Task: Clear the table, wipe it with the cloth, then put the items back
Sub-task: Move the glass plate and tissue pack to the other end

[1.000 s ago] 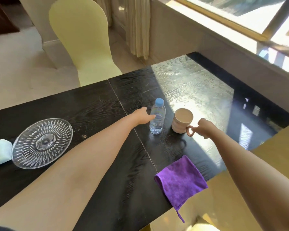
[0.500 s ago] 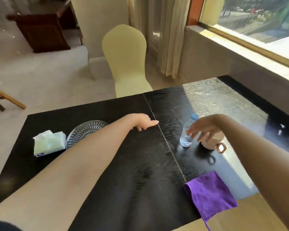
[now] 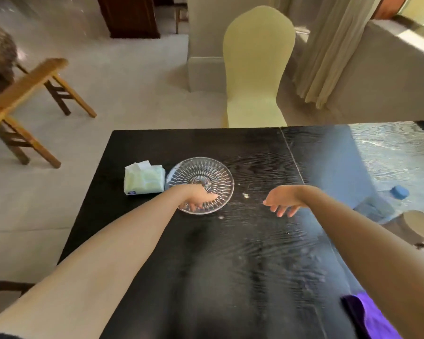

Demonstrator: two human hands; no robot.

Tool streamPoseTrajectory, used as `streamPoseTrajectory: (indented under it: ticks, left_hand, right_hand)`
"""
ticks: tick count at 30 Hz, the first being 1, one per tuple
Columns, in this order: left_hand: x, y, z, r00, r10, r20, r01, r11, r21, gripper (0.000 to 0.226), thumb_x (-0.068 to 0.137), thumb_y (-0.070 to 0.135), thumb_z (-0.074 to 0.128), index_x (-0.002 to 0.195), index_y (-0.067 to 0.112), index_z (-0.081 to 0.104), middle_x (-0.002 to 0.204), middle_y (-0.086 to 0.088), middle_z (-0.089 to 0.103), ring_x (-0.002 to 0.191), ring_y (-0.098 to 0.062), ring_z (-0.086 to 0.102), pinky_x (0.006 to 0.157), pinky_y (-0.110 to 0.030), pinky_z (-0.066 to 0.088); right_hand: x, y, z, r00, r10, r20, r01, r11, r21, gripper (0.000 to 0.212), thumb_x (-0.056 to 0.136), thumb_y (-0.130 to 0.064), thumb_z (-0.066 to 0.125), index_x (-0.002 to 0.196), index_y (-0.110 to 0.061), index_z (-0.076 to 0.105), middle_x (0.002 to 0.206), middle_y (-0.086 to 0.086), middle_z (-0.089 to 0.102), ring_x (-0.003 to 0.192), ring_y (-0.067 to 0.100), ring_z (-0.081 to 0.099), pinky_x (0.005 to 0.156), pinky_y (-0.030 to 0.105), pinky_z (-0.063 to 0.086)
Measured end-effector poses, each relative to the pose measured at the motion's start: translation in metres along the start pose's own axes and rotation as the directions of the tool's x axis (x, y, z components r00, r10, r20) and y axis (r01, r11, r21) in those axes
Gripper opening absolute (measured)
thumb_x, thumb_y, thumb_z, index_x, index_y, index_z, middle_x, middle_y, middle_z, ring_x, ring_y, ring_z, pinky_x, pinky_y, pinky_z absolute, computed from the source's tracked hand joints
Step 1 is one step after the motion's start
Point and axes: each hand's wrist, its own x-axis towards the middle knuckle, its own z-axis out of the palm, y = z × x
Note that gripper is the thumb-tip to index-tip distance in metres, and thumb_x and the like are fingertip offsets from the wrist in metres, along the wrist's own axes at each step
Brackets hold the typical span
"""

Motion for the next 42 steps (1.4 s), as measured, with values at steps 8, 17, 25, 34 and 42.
streamPoseTrajectory:
  ticks: [8,17,25,34,42]
  left_hand:
    - [0.044,-0.112,-0.062,0.986,-0.019,-0.168,0.035,0.995,0.094,0.048,0.096,0.045,0.039,0.124,0.009,0.055,0.119,-0.006,0.060,0.111,-0.025,0.057,0.083,-0.032,0.046]
    - [0.116,-0.196,-0.078,0.952,-0.018,-0.306,0.103,0.959,0.264,0.097,0.076,0.050,0.068,0.150,0.033,0.007,0.160,-0.004,-0.004,0.147,-0.027,-0.003,0.114,-0.051,0.017]
    - [0.154,-0.201,-0.080,0.939,0.043,-0.342,0.083,0.935,0.345,0.111,0.062,0.049,0.080,0.148,0.034,0.010,0.160,-0.005,0.003,0.147,-0.028,0.000,0.107,-0.072,0.009]
    - [0.152,-0.199,-0.088,0.950,0.047,-0.308,0.053,0.950,0.308,0.104,0.061,0.034,0.082,0.142,0.034,0.016,0.140,-0.006,0.032,0.133,-0.029,0.026,0.098,-0.061,0.036]
    - [0.135,-0.176,-0.078,0.914,0.049,-0.402,0.097,0.938,0.333,0.094,0.062,0.039,0.079,0.139,0.033,0.025,0.131,-0.006,0.042,0.124,-0.027,0.036,0.092,-0.054,0.043]
  right_hand:
    - [0.083,-0.086,0.019,0.996,-0.017,-0.090,0.013,0.999,-0.037,0.031,0.097,-0.030,0.042,0.110,-0.006,0.056,0.099,0.010,0.060,0.082,0.025,0.063,0.077,0.038,0.055]
    - [0.155,-0.104,0.057,0.949,0.128,-0.289,-0.087,0.984,0.153,0.025,0.094,-0.025,0.045,0.084,-0.003,0.049,0.073,0.011,0.055,0.064,0.028,0.057,0.060,0.030,0.047]
    - [0.183,-0.096,0.068,0.853,0.301,-0.426,-0.149,0.924,0.353,0.046,0.088,-0.017,0.050,0.125,0.004,0.030,0.108,0.023,0.060,0.094,0.040,0.064,0.077,0.044,0.054]
    - [0.172,-0.097,0.059,0.929,0.293,-0.227,-0.048,0.702,0.711,0.009,0.090,-0.003,0.053,0.081,-0.005,0.053,0.064,0.009,0.057,0.048,0.016,0.057,0.044,0.024,0.052]
    - [0.123,-0.071,0.040,0.920,0.266,-0.287,0.130,0.486,0.865,0.008,0.088,0.005,0.051,0.091,0.000,0.056,0.064,0.012,0.055,0.052,0.019,0.054,0.041,0.025,0.054]
